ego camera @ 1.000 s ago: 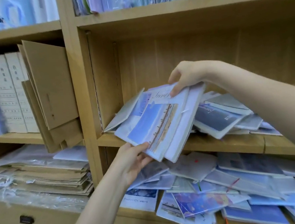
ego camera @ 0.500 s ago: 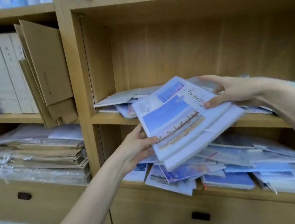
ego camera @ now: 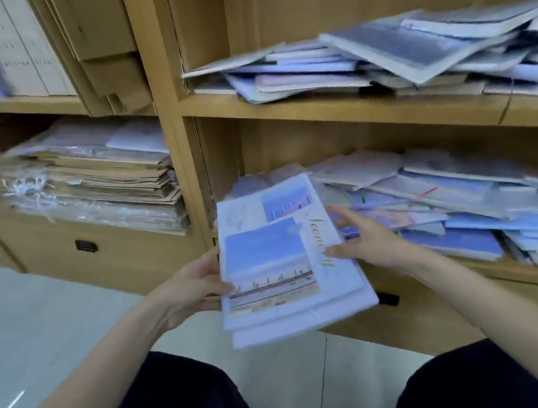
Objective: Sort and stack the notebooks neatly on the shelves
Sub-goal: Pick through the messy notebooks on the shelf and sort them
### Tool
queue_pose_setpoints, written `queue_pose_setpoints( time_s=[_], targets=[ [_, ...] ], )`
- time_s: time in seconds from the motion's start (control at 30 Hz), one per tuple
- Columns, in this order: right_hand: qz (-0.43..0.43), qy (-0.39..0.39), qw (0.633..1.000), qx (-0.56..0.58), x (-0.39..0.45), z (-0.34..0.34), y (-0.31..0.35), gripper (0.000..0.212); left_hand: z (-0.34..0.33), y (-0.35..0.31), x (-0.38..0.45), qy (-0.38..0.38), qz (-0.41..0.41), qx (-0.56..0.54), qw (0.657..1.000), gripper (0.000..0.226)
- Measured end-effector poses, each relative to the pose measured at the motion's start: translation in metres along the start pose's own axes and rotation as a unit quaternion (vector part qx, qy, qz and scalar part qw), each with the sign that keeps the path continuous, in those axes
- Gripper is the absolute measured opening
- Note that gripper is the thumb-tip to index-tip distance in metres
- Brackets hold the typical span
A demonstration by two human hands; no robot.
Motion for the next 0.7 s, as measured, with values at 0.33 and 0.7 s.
queue_pose_setpoints(
  time_s=[0.33, 0.7],
  targets=[
    [-0.05, -0.117, 0.955, 0.268, 0.063, 0.057, -0.014, 0.06, 0.009, -0.034, 0.123, -0.031, -0.003, -0.051, 0.998, 0.064],
    [-0.049, -0.322, 0.9, 0.289, 0.125, 0.113, -0.03, 0.052, 0.049, 0.015, 0.258, -0.084, -0.074, 0.595, 0.795, 0.069]
  ],
)
Point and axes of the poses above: each hand's wrist, its own x-axis towards the middle knuckle, its own z-axis out of the back of the hand, y = z × x, the point moved 6 cm from there along x, towards the middle knuckle, and after that the axes turned 9 degrees about -z, right-handed, at the moved point
